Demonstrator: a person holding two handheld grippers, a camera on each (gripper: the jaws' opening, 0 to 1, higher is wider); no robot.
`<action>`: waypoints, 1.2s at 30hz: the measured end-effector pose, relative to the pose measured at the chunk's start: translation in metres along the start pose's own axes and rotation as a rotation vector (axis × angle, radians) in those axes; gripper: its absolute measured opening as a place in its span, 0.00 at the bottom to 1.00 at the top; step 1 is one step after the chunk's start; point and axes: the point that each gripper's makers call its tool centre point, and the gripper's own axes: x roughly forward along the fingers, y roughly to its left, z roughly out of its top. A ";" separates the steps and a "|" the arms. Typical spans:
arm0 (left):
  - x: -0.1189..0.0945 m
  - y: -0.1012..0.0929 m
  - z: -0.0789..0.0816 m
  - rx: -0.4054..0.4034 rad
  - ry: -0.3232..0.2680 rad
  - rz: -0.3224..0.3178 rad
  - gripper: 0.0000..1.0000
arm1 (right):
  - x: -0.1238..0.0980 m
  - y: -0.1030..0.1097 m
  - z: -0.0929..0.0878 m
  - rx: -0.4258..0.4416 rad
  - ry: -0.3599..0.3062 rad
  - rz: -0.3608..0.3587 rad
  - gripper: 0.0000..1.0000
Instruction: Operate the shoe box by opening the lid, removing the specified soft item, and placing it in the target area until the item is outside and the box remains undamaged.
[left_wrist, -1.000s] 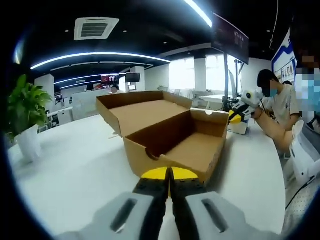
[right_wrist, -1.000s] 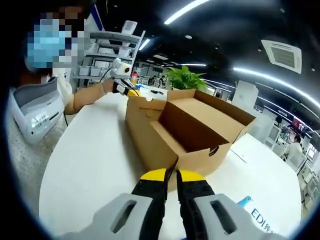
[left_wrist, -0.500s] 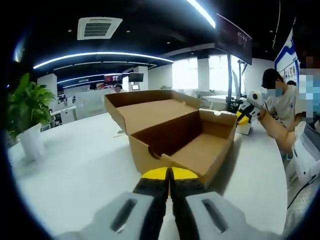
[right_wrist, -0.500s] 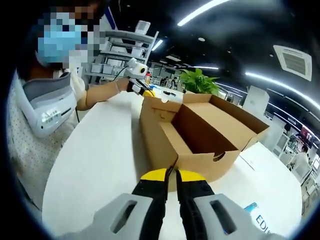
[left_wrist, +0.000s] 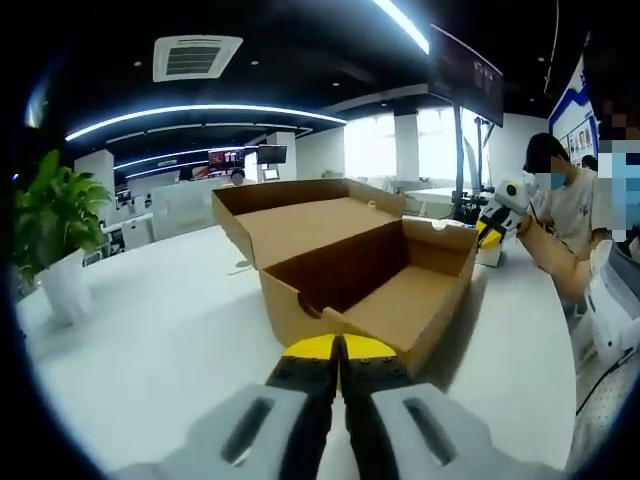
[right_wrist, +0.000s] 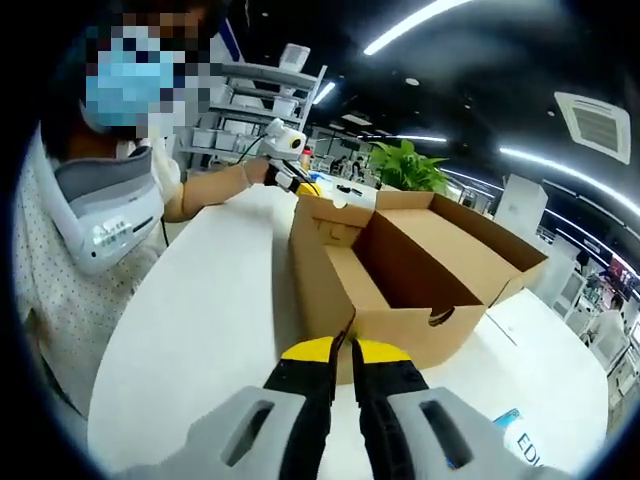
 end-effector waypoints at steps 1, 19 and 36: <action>0.000 0.001 0.000 0.003 -0.001 0.000 0.00 | 0.000 0.000 0.000 -0.003 -0.002 0.000 0.06; -0.013 0.015 0.016 -0.006 -0.089 0.008 0.12 | -0.013 -0.012 0.022 0.032 -0.175 -0.035 0.15; -0.030 0.027 0.035 -0.195 -0.262 -0.095 0.30 | -0.040 -0.072 0.022 0.205 -0.296 -0.266 0.39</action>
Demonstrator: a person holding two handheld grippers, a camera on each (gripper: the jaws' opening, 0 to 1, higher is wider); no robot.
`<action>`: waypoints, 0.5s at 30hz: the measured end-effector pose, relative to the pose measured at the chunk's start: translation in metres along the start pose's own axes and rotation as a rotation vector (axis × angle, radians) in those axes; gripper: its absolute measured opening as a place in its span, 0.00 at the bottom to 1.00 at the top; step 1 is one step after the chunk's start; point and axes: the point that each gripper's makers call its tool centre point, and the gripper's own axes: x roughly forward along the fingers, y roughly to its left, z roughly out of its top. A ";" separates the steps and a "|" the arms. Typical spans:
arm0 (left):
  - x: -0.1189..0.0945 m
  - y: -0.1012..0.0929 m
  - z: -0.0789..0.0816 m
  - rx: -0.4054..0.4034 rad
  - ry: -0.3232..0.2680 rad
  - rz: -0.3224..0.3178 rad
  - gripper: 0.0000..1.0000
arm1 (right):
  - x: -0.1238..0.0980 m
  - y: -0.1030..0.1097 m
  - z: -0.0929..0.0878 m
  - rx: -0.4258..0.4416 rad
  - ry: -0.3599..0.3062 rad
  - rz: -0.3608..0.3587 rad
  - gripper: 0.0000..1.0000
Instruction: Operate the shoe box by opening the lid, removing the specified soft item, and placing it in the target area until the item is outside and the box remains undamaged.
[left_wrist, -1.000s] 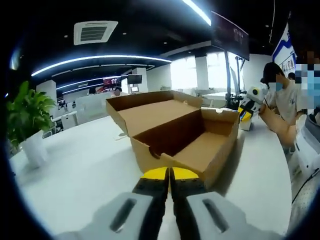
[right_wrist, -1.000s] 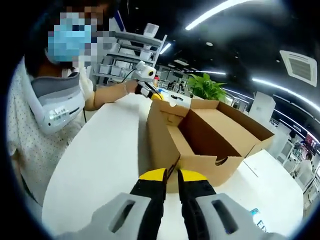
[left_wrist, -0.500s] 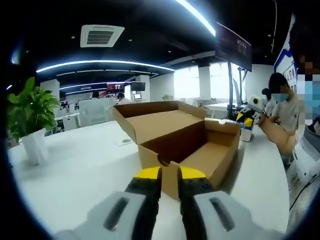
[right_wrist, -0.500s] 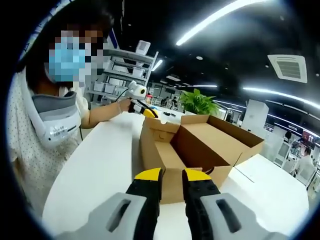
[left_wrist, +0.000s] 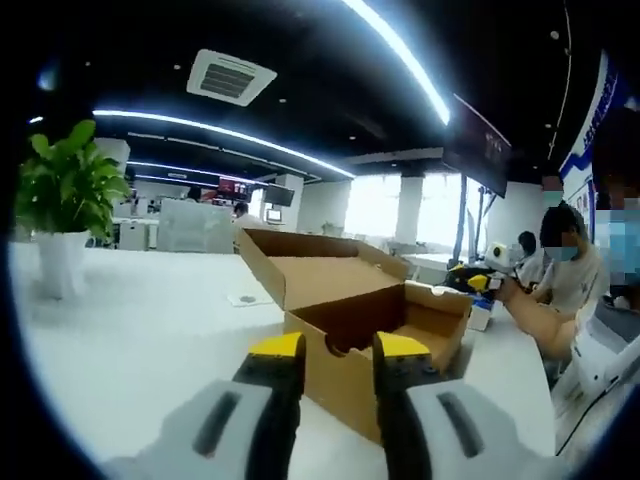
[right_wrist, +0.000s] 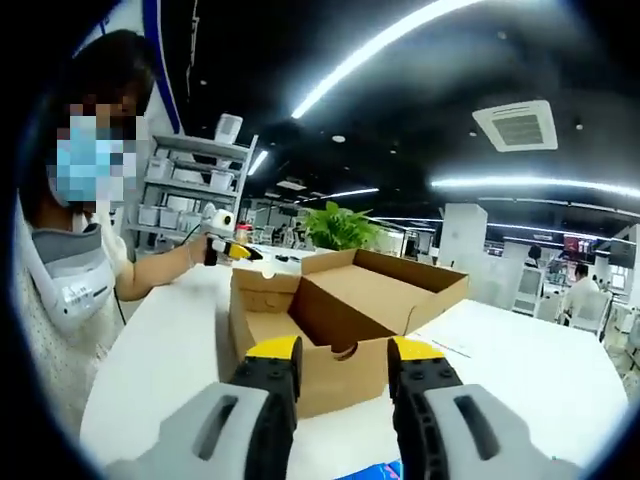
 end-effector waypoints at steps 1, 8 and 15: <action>-0.001 0.001 0.001 0.004 -0.005 0.000 0.31 | -0.001 -0.002 0.001 -0.005 -0.004 -0.012 0.41; -0.012 0.014 0.034 0.026 -0.069 0.078 0.31 | -0.004 -0.013 0.023 -0.013 -0.079 -0.074 0.42; -0.003 0.012 0.088 0.097 -0.104 0.103 0.31 | 0.003 -0.020 0.093 0.027 -0.235 -0.033 0.43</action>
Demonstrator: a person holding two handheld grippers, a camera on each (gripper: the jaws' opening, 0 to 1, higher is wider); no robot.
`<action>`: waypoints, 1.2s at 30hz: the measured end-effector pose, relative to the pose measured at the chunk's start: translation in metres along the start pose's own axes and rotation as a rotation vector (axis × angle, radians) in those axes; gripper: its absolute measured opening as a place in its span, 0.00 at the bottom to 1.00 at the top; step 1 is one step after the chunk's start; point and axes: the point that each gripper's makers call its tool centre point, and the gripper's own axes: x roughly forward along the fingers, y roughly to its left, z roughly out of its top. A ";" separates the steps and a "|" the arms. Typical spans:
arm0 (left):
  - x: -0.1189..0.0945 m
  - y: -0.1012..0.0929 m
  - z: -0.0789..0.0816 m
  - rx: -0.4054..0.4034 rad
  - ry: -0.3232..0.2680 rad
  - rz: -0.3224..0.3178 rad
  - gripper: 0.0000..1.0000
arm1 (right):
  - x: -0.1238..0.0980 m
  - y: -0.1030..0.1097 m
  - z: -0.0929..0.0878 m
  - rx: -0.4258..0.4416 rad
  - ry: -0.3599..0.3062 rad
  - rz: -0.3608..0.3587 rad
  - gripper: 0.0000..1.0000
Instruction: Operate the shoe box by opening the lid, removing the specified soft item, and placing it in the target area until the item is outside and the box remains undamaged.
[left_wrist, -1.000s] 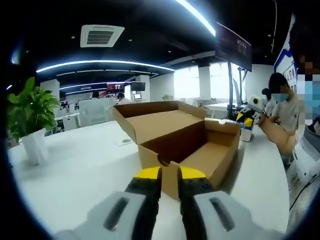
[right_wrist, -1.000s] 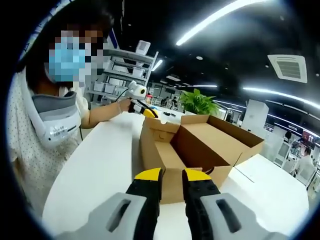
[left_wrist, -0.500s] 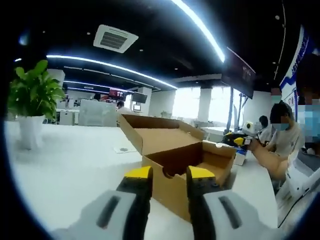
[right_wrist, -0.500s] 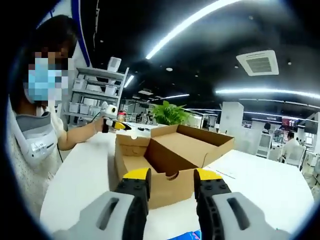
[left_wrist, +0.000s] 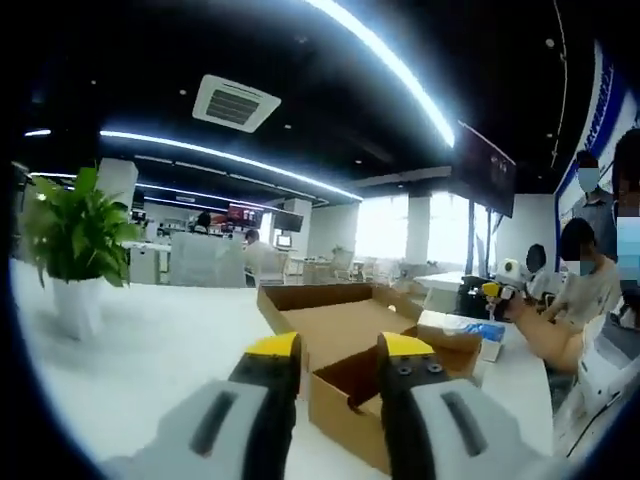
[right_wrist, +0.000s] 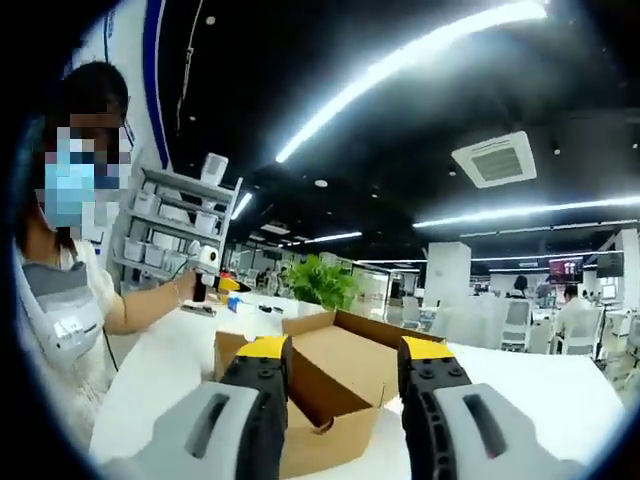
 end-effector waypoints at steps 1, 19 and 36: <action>0.004 0.002 0.005 0.003 -0.008 0.002 0.31 | 0.005 -0.002 0.004 -0.005 0.002 0.005 0.44; 0.091 0.041 0.021 -0.124 -0.132 -0.010 0.34 | 0.090 -0.100 -0.010 0.070 0.055 -0.171 0.43; 0.101 0.075 -0.043 -0.484 -0.060 -0.077 0.43 | 0.094 -0.106 -0.120 0.601 0.164 -0.164 0.43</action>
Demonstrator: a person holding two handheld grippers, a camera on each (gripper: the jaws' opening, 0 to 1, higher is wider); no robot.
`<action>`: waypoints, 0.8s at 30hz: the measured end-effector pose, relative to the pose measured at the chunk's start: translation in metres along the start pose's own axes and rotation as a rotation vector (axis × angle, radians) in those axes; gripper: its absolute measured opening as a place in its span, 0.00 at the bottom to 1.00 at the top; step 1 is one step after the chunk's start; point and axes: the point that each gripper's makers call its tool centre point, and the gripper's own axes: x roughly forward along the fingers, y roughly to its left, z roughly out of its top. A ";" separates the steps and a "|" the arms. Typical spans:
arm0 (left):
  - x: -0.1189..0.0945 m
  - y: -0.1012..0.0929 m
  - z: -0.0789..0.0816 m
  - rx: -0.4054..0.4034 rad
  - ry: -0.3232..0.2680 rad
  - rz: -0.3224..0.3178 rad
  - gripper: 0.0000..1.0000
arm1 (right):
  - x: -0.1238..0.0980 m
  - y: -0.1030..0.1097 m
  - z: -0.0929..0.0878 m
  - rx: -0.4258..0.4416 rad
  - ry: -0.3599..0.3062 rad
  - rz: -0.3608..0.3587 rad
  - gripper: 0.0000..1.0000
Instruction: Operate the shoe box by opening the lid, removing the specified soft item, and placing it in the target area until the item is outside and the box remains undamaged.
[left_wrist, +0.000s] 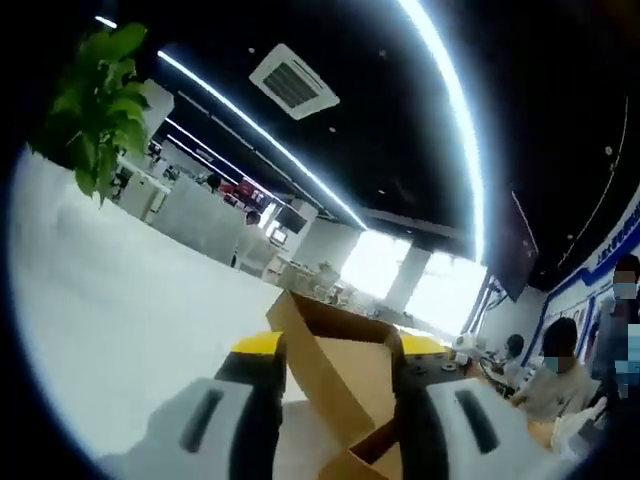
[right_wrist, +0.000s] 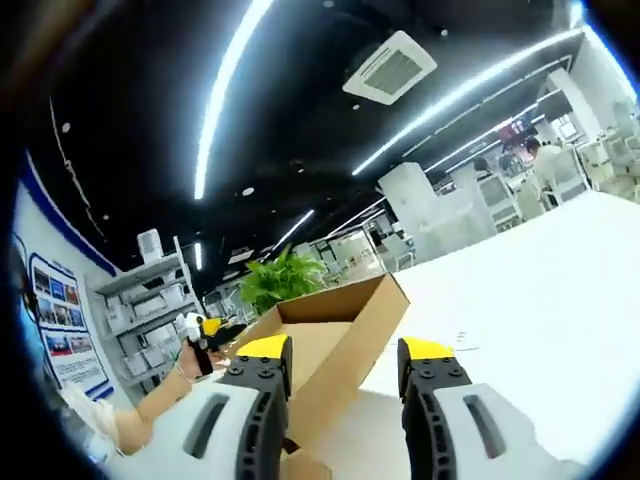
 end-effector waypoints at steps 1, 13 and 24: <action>0.001 0.001 -0.004 -0.015 0.009 -0.002 0.43 | 0.000 0.001 -0.004 0.004 0.012 -0.001 0.43; 0.008 0.008 -0.034 -0.160 0.095 -0.030 0.44 | 0.001 0.007 -0.015 0.095 0.057 0.040 0.33; 0.014 0.004 -0.049 -0.223 0.147 -0.064 0.38 | 0.000 0.002 -0.018 0.202 0.073 0.038 0.36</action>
